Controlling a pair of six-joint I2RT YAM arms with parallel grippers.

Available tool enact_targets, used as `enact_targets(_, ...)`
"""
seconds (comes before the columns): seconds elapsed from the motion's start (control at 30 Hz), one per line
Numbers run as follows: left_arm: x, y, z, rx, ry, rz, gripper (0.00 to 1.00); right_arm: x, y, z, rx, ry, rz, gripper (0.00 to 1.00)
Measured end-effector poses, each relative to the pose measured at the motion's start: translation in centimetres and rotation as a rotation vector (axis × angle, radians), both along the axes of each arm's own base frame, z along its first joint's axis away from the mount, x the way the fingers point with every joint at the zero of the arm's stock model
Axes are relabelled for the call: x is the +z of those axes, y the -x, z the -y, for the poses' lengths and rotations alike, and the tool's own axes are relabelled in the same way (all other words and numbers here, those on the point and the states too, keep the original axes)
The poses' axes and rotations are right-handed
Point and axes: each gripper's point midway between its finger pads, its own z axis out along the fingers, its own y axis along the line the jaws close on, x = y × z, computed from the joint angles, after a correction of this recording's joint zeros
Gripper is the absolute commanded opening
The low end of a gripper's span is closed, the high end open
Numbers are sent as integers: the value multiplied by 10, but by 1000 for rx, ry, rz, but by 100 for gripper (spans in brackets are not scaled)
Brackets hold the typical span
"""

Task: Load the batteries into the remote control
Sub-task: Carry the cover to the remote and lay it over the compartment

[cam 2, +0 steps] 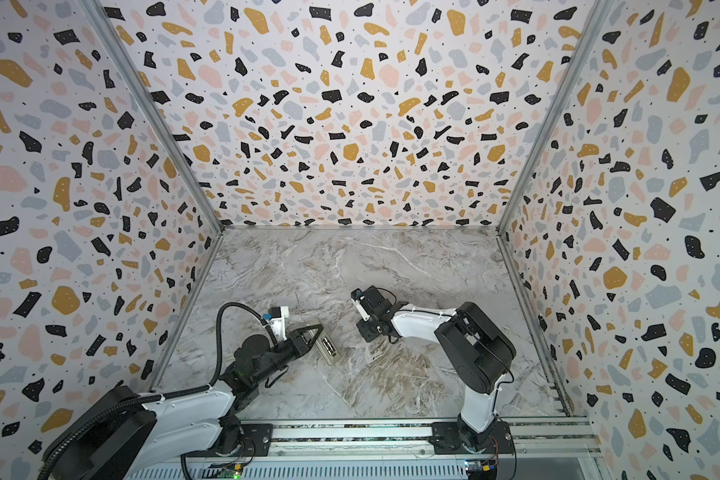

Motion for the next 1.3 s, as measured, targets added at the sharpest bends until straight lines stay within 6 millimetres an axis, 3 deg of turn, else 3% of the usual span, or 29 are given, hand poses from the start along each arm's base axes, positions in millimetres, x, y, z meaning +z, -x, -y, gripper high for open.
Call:
enact_targets(0.1,0,-1,-1,8,1,0,0,15,3,-6,16,-20,33,18)
enact_targets(0.37,-2,-5,-7,53,8,-13,0,95,15,-26,63,-158,176,12)
enact_targets(0.63,-4,-8,-17,113,15,-17,0,144,51,-39,127,-266,227,11)
enact_targets(0.73,-3,-9,-20,134,19,-15,0,147,64,-46,152,-279,216,11)
enact_targets(1.03,7,-11,-27,172,47,18,0,131,100,-67,248,-251,139,11)
enact_targets(1.3,3,-10,-30,182,40,12,0,125,113,-80,287,-268,84,11)
